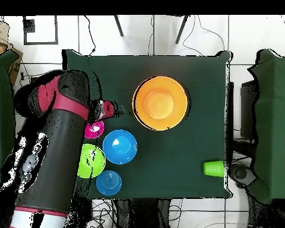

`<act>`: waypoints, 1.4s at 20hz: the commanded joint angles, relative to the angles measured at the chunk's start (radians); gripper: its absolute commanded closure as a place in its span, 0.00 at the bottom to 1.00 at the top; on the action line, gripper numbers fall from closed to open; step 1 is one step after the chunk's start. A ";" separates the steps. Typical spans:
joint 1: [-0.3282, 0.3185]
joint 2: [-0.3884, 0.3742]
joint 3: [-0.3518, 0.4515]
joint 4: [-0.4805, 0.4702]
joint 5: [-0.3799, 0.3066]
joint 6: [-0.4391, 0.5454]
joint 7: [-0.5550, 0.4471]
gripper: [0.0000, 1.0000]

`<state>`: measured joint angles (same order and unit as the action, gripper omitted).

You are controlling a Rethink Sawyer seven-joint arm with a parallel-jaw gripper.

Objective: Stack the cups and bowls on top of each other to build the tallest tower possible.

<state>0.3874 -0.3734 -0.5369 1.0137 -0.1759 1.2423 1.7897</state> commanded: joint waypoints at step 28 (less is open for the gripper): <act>-0.112 -0.056 0.397 0.255 0.158 -0.231 0.011 0.00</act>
<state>0.3066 -0.4551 -0.3127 1.1422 -0.0442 1.1327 1.7897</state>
